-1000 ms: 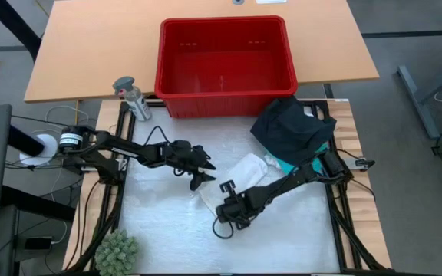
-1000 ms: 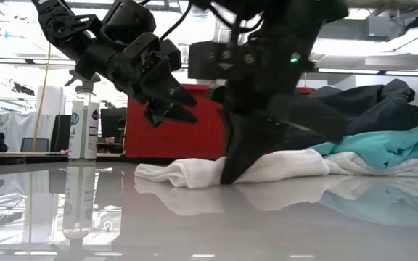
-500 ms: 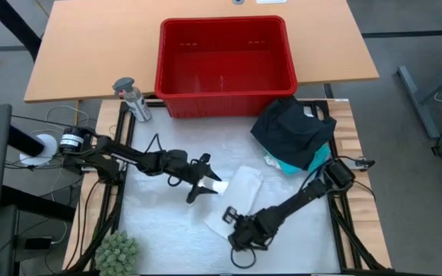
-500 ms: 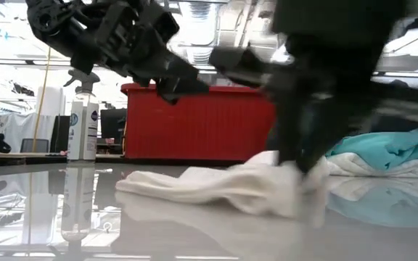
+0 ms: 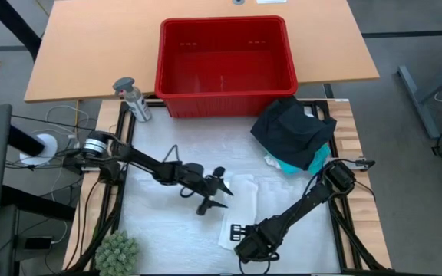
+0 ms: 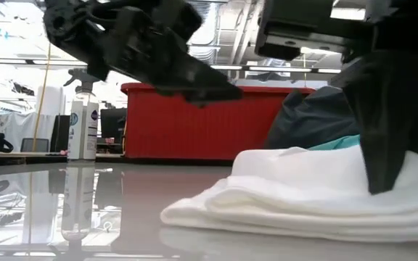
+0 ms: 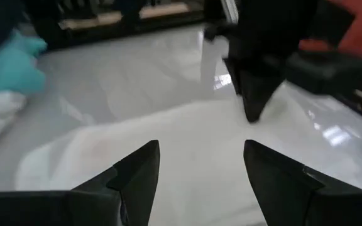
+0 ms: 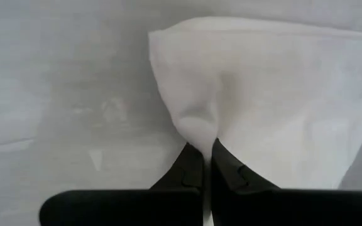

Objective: Fold Laundry from Bin
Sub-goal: Fold the white underwear

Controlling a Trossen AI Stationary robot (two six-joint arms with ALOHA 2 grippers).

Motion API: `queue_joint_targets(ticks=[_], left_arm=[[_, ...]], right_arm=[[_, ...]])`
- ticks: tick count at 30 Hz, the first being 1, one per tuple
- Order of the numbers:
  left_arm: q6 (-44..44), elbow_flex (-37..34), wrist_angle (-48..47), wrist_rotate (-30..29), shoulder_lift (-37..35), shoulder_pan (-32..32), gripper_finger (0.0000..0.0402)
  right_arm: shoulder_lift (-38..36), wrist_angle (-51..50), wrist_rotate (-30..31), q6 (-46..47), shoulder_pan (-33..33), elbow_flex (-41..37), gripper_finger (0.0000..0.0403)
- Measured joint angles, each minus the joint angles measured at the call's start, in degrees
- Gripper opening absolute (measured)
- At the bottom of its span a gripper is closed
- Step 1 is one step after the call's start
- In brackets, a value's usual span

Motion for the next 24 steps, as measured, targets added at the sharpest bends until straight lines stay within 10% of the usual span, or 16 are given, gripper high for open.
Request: queue_joint_targets(ticks=[11,24], left_arm=[[-3.6,7.5,-3.5,5.8,11.6,-2.0,0.019],[-4.6,9.1,-4.9,-0.1,15.8,-3.5,0.004]], right_arm=[[-0.1,0.5,1.4,6.5,0.7,0.1,0.0025],[-0.2,0.4,2.9,9.5,1.0,0.2,0.0025]])
